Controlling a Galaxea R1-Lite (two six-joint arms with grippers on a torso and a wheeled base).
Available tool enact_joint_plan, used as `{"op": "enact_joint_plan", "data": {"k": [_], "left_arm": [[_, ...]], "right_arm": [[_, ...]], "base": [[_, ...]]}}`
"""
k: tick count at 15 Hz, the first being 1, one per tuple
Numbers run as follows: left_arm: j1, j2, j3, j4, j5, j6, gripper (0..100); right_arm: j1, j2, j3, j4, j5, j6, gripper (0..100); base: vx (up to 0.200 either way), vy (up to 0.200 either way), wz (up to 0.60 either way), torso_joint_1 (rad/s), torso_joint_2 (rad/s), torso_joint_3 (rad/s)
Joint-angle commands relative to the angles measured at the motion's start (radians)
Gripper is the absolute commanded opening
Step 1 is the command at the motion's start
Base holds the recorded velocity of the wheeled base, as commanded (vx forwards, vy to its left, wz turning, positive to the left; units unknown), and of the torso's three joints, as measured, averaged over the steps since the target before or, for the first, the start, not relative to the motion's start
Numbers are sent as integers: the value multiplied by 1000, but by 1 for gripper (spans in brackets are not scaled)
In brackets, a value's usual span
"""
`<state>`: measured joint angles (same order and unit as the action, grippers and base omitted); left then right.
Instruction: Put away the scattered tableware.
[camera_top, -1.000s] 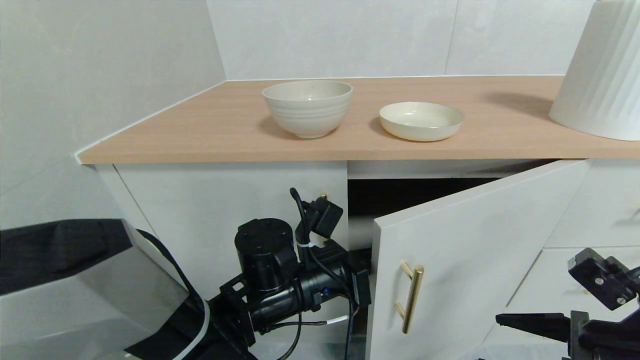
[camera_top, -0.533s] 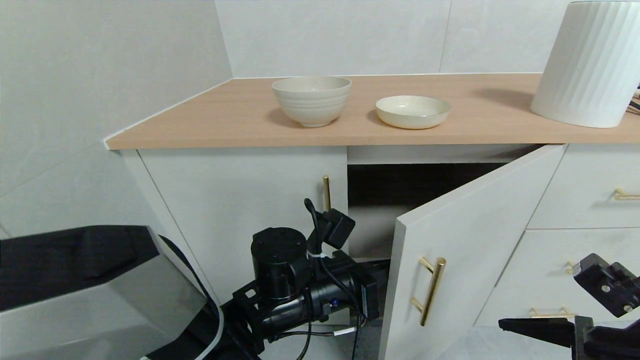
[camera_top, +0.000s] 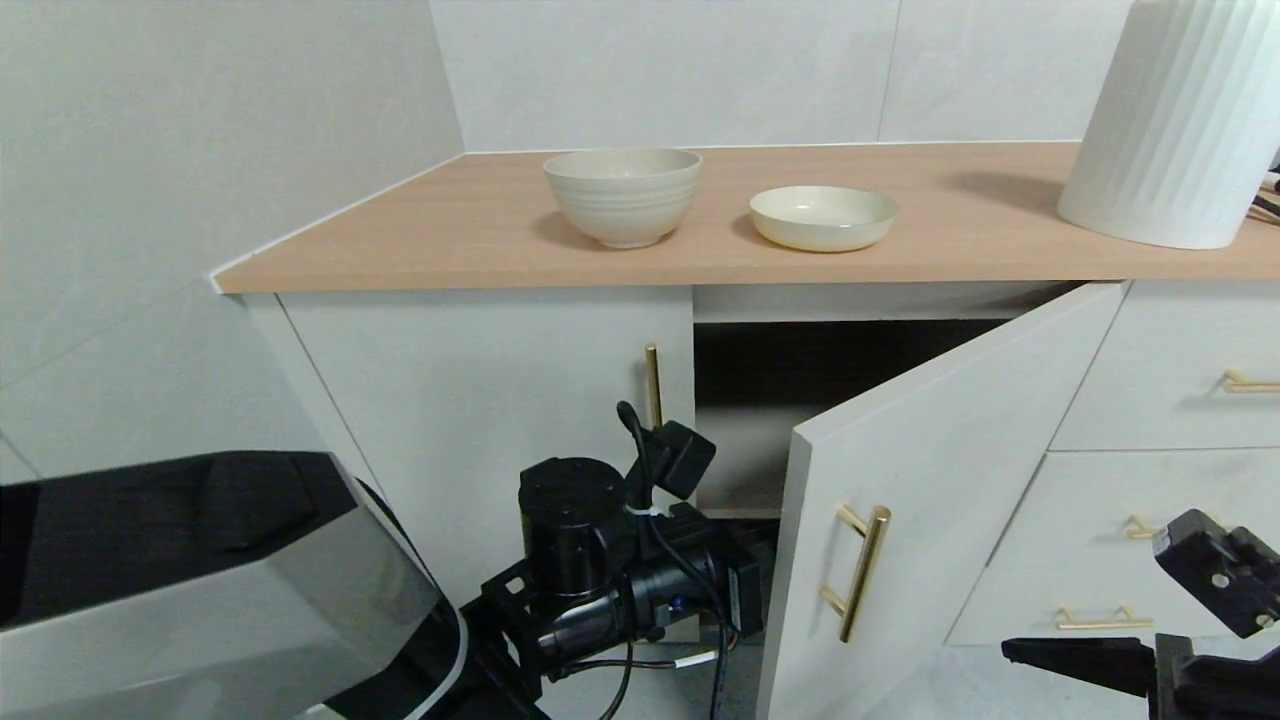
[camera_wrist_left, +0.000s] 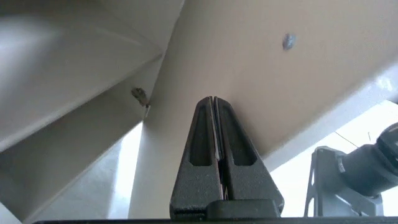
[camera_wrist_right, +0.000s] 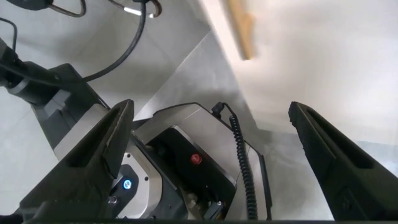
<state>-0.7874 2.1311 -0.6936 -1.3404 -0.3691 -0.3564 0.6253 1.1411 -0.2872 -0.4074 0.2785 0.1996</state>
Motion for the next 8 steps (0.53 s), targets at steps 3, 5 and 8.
{"op": "enact_joint_plan", "data": {"k": [3,5,8], "left_arm": [[-12,20,-26,10,-2,0,0],[-18,26,-52,35,-2,0,0],[-18,47,-76,43,-2,0,0]], "right_arm": [[8,-18,0,-1,1,-2,100],[36,-32,7,-1,1,0,100],[37,-32,8,-1,1,0,100]], "base": [[-67,0,0,1,1,-1],[0,0,0,0,0,0],[0,0,0,0,0,0]]}}
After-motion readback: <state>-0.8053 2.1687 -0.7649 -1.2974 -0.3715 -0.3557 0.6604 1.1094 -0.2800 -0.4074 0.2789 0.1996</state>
